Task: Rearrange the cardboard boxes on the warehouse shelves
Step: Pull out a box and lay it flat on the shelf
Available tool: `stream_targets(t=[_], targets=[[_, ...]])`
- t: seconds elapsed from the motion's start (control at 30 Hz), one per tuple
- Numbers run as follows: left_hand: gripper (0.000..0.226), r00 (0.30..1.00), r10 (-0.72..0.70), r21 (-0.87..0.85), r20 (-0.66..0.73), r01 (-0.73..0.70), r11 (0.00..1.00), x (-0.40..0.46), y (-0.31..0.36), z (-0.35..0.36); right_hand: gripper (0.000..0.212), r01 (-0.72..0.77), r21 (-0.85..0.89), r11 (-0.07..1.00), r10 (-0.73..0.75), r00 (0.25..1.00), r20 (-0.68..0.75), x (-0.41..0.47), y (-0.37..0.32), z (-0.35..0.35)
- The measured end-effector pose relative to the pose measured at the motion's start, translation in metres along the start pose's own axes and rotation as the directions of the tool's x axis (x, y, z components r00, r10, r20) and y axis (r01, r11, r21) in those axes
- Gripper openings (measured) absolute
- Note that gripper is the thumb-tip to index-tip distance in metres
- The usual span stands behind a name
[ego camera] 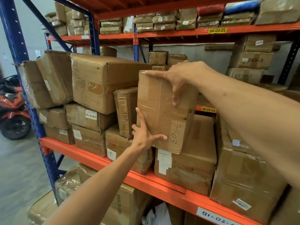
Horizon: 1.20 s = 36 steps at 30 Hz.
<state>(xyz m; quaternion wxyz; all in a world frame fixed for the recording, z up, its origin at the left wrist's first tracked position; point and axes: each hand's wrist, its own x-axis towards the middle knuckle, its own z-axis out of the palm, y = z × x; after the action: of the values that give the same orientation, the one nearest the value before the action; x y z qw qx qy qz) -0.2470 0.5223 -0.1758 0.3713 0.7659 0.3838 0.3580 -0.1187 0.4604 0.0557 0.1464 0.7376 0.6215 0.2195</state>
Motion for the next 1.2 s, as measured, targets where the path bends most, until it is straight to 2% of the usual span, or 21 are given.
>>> stream_targets(t=[0.2, 0.3, 0.4, 0.5, 0.7, 0.8, 0.87, 0.93, 1.0, 1.07, 1.1, 1.2], targets=[[0.162, 0.999, 0.039, 0.017, -0.026, -0.039, 0.999, -0.002, 0.009, 0.008, 0.144, -0.036, 0.086, 0.996, 0.041, 0.997, -0.059, -0.021, 0.013, 0.008], [0.162, 0.998, -0.006, -0.003, -0.068, 0.006, 1.0, -0.011, 0.009, 0.016, 0.138, -0.079, 0.237, 0.968, 0.118, 0.981, -0.155, -0.032, 0.017, 0.021], [0.16, 0.996, -0.029, -0.019, -0.085, 0.027, 0.999, -0.014, 0.017, 0.025, 0.131, -0.153, 0.47, 0.869, 0.279, 0.937, -0.21, -0.045, 0.026, 0.041], [0.153, 0.992, -0.045, -0.005, -0.115, 0.045, 0.999, -0.022, 0.04, 0.049, 0.116, -0.132, 0.648, 0.75, 0.368, 0.898, -0.242, -0.054, 0.037, 0.054], [0.137, 0.991, -0.053, 0.002, -0.127, 0.054, 0.999, -0.025, 0.062, 0.083, 0.102, -0.087, 0.623, 0.777, 0.325, 0.904, -0.279, -0.055, 0.071, 0.049], [0.136, 0.995, -0.003, 0.161, -0.096, 0.018, 0.987, -0.023, 0.058, 0.073, 0.101, -0.064, 0.608, 0.792, 0.299, 0.908, -0.295, -0.056, 0.073, 0.056], [0.144, 0.988, 0.089, 0.285, -0.126, -0.049, 0.957, -0.016, 0.064, 0.057, 0.103, -0.079, 0.659, 0.748, 0.337, 0.901, -0.275, -0.064, 0.071, 0.074], [0.155, 0.96, 0.252, 0.431, -0.12, -0.179, 0.884, -0.004, 0.075, 0.036, 0.113, -0.065, 0.78, 0.623, 0.414, 0.873, -0.257, -0.078, 0.066, 0.104], [0.158, 0.911, 0.41, 0.564, -0.038, -0.319, 0.762, 0.01, 0.091, 0.013, 0.127, -0.003, 0.916, 0.402, 0.498, 0.84, -0.216, -0.093, 0.054, 0.138], [0.157, 0.856, 0.516, 0.682, 0.041, -0.401, 0.612, 0.025, 0.115, -0.008, 0.143, -0.005, 0.986, 0.165, 0.54, 0.837, -0.086, -0.104, 0.032, 0.172], [0.156, 0.832, 0.548, 0.738, 0.079, -0.419, 0.529, 0.032, 0.128, -0.016, 0.148, -0.023, 0.996, 0.087, 0.53, 0.848, -0.027, -0.107, 0.017, 0.19], [0.155, 0.807, 0.535, 0.83, 0.251, -0.464, 0.311, 0.047, 0.16, -0.035, 0.153, -0.008, 1.0, 0.017, 0.466, 0.885, -0.001, -0.111, -0.034, 0.233]])
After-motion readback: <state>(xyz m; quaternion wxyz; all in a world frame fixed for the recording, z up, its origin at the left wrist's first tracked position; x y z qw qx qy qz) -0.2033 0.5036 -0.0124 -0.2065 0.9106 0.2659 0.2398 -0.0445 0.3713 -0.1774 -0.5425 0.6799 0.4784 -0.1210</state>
